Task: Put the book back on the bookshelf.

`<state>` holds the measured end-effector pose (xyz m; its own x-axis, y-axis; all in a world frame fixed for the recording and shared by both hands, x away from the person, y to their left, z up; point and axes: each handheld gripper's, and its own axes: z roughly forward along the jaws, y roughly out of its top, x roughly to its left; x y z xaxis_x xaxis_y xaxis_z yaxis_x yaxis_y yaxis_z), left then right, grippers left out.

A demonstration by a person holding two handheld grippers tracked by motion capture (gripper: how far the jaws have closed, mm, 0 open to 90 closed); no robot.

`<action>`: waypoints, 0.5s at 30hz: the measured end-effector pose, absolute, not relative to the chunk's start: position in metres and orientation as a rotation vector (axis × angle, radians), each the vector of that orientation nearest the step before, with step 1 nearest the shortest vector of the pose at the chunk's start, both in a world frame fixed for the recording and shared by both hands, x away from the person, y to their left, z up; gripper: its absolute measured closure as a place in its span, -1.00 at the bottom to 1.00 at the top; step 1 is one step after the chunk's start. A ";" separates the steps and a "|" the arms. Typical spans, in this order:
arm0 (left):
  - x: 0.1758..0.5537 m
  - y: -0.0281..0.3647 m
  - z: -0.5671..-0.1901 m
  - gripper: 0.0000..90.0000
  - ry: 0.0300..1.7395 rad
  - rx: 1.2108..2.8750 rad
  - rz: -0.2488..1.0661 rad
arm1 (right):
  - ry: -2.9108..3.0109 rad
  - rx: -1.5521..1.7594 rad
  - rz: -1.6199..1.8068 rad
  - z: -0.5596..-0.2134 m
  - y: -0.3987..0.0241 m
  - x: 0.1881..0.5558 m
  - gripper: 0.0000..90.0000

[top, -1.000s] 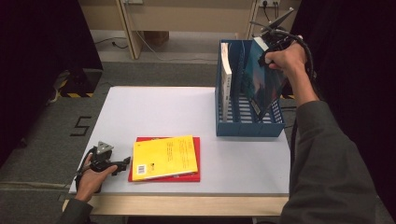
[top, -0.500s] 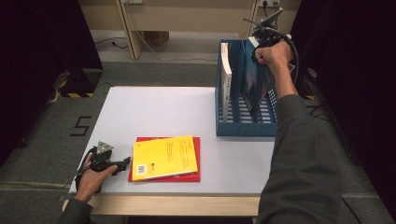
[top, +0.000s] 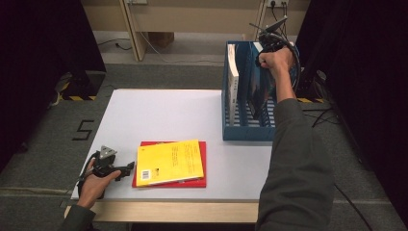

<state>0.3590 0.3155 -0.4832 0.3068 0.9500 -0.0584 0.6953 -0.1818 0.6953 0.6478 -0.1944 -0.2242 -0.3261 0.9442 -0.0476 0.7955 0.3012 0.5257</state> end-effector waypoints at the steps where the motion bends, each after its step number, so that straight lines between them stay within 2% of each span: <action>1: 0.359 0.315 -0.483 -0.72 1.457 1.951 0.523 | 2.224 1.566 0.596 -0.228 -0.195 0.649 0.63; 12: 0.359 0.315 -0.483 -0.72 1.457 1.951 0.524 | 2.229 1.604 0.583 -0.257 -0.192 0.660 0.61; 15: 0.359 0.315 -0.483 -0.72 1.456 1.951 0.526 | 2.223 1.563 0.591 -0.256 -0.191 0.661 0.57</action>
